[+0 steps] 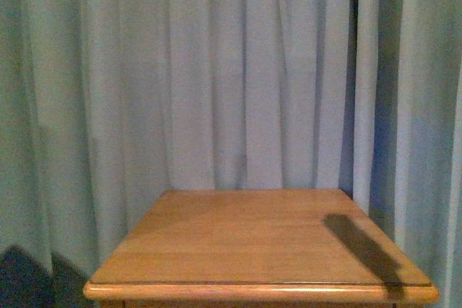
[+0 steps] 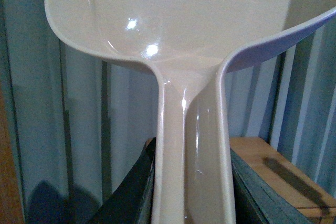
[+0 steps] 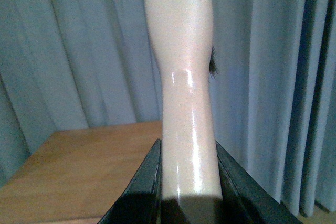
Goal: Clean up trash
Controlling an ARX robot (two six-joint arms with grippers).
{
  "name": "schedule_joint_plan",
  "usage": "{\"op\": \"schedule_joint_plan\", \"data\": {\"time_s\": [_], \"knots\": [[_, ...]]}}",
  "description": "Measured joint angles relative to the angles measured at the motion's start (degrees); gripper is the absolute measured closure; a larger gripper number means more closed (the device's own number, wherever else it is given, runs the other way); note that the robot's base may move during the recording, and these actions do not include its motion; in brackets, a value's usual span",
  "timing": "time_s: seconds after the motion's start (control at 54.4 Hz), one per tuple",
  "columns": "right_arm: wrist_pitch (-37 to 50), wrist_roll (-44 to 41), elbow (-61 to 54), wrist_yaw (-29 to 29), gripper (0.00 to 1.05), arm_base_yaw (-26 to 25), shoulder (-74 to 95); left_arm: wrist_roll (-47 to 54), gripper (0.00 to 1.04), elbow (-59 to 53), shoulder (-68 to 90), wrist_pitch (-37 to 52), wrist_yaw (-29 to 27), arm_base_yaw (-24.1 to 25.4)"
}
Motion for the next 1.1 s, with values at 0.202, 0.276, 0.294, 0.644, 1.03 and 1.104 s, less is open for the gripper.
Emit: {"op": "schedule_joint_plan", "data": {"time_s": [0.202, 0.276, 0.294, 0.644, 1.03, 1.104], "knots": [[5.05, -2.62, -2.23, 2.75, 0.83, 0.7, -0.63, -0.07, 0.77, 0.0, 0.0, 0.0, 0.0, 0.0], [5.07, -3.06, -2.34, 2.73, 0.83, 0.83, -0.66, -0.07, 0.77, 0.0, 0.0, 0.0, 0.02, 0.0], [5.07, -3.1, -2.34, 2.75, 0.83, 0.83, -0.66, -0.09, 0.77, 0.0, 0.0, 0.0, 0.02, 0.0], [5.16, -3.17, -2.34, 3.1, 0.83, 0.83, -1.22, -0.11, 0.77, -0.02, -0.04, -0.02, -0.09, 0.0], [5.16, -3.65, -2.4, 2.78, 0.83, 1.03, -0.81, -0.15, 0.77, -0.09, -0.07, -0.09, -0.02, 0.09], [5.16, -3.74, -2.4, 2.86, 0.83, 1.03, -0.83, -0.15, 0.77, -0.11, 0.04, -0.11, 0.04, 0.09]]}}
